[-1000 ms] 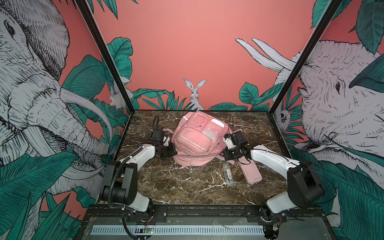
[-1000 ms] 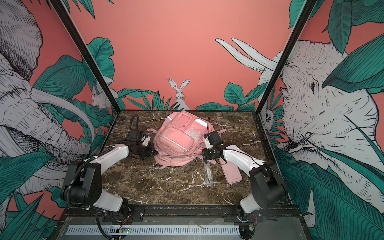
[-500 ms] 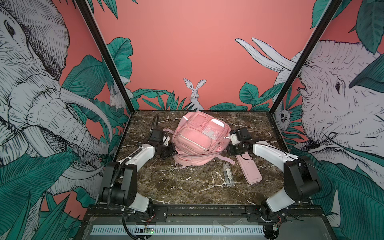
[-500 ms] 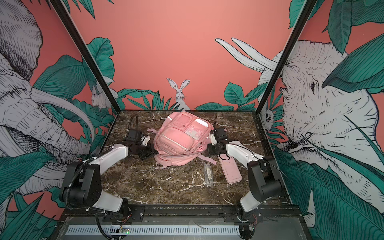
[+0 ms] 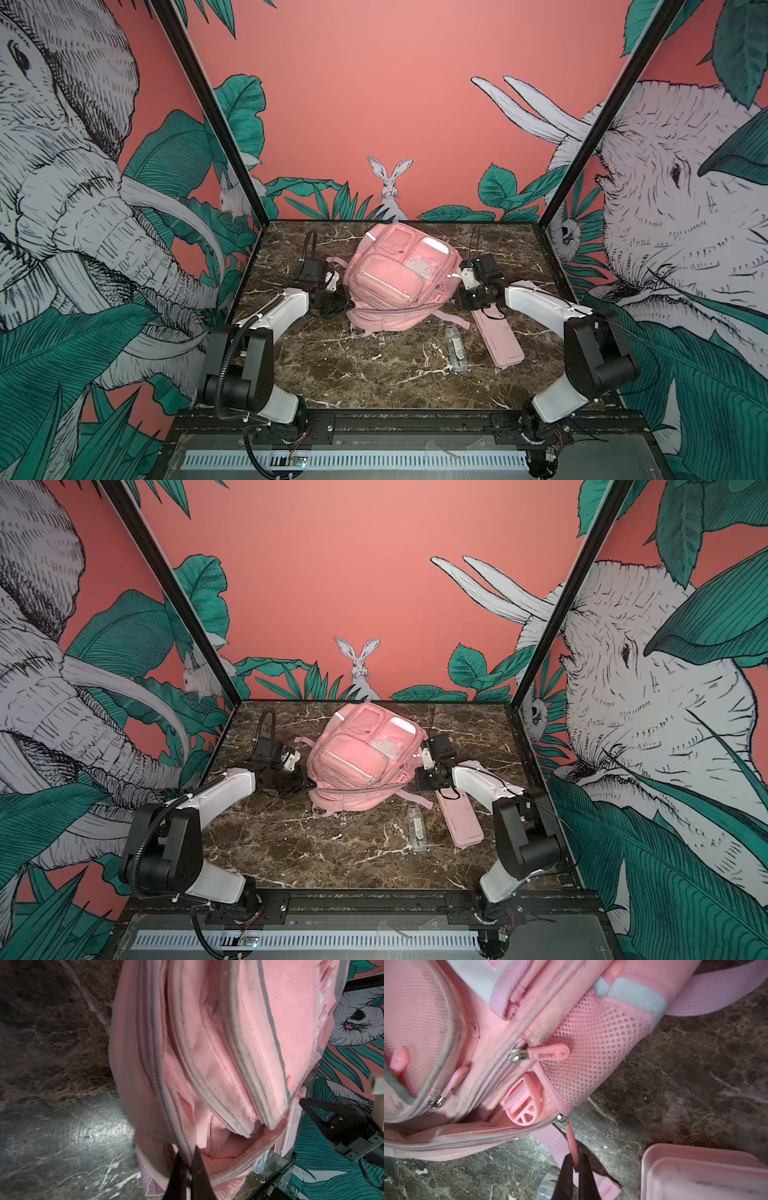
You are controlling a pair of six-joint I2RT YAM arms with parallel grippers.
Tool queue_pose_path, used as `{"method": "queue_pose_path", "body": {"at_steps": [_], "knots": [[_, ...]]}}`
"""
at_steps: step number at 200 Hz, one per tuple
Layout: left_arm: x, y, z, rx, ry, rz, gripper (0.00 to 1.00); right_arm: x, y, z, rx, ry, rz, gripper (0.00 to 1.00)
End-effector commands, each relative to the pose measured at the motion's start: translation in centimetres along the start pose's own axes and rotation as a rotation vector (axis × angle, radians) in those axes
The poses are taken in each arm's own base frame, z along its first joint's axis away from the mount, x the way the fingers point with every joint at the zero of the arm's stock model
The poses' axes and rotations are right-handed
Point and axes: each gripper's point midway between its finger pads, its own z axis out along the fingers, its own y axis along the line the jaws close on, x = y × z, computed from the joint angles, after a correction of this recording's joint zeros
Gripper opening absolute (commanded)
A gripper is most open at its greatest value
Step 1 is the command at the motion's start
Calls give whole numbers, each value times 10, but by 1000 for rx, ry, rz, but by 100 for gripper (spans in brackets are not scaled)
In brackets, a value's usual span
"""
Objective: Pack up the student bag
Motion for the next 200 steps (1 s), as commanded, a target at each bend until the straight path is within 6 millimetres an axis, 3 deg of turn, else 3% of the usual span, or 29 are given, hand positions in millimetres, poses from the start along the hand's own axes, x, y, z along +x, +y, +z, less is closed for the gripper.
{"method": "queue_pose_path", "body": {"at_steps": [1,53,118,157,196,200], "knots": [[-23,2,-12,-28,-68,11,0,2,-22,-12,84,-32,51,0],[-43,-2,-3,-17,-89,2,0,24,5,-12,41,-10,18,0],[-87,-15,7,0,-158,-17,0,40,62,-7,-25,22,-78,0],[-103,-18,12,-6,-166,-17,0,47,62,-3,3,36,-100,0],[-102,-17,9,-7,-171,-22,2,50,52,-6,59,43,-128,0],[-102,-17,9,-6,-171,-22,3,49,52,-6,59,41,-134,4]]}}
